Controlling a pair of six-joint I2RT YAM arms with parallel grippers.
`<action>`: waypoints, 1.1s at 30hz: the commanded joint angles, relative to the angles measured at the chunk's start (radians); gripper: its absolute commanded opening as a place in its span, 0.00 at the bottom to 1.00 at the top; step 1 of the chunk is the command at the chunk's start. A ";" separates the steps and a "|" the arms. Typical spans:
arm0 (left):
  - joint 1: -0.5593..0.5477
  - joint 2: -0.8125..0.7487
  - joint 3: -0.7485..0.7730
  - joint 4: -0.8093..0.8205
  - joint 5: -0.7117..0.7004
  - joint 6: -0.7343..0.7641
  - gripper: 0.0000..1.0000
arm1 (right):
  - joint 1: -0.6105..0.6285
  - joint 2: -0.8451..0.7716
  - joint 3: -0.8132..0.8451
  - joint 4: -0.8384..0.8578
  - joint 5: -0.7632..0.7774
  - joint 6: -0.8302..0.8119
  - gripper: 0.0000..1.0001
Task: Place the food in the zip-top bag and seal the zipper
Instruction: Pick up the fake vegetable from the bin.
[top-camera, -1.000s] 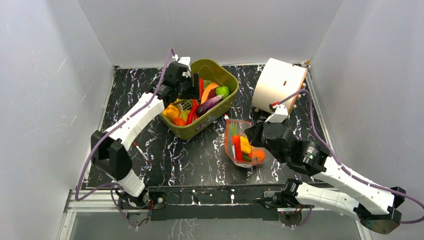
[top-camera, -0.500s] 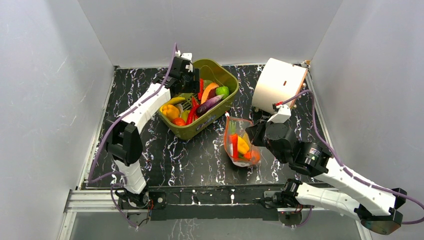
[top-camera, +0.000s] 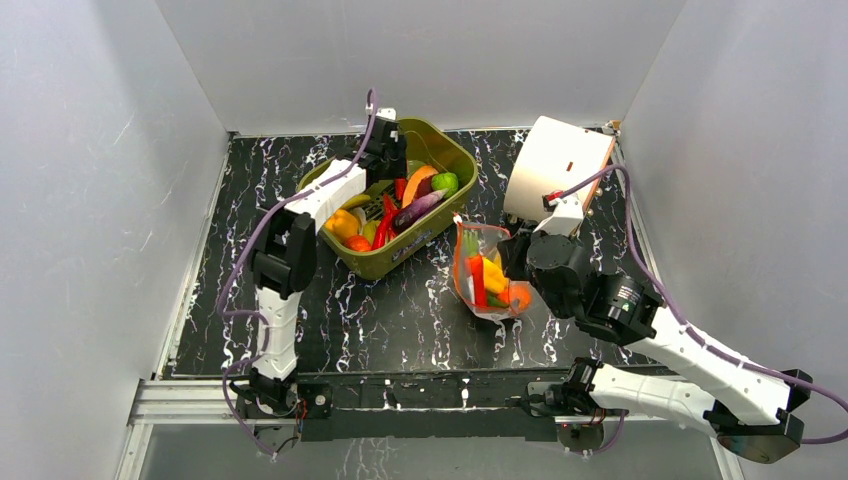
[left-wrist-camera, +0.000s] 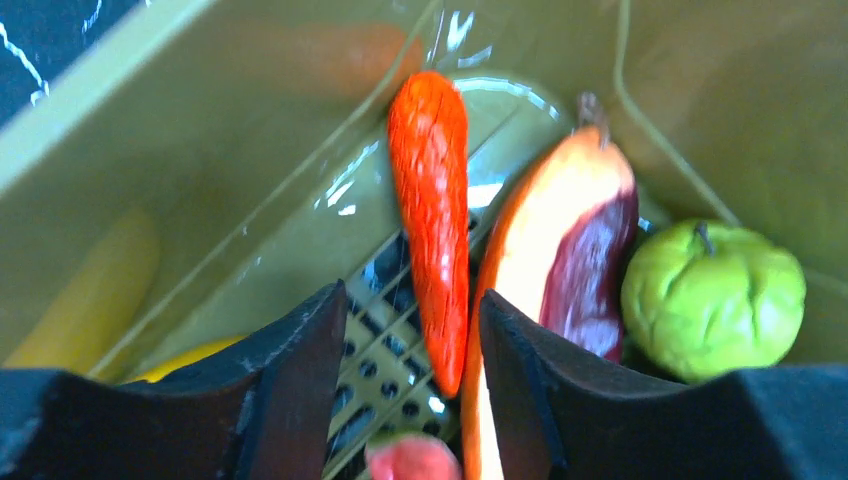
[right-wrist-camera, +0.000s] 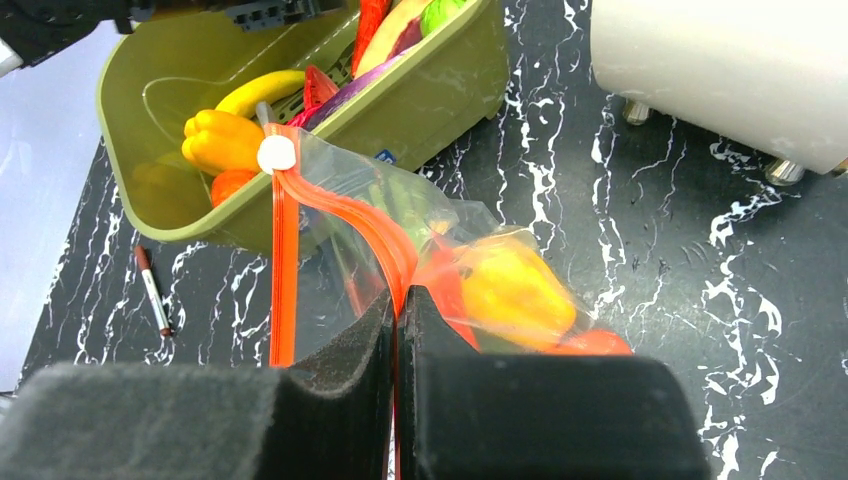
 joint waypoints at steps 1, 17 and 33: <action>0.004 0.067 0.162 0.049 -0.057 0.002 0.52 | 0.003 0.006 0.074 0.043 0.061 -0.054 0.00; 0.004 0.253 0.284 0.139 -0.104 0.062 0.62 | 0.003 0.031 0.164 0.065 -0.027 -0.074 0.00; 0.007 0.349 0.306 0.177 -0.084 0.024 0.57 | 0.003 0.002 0.101 0.097 -0.048 -0.002 0.00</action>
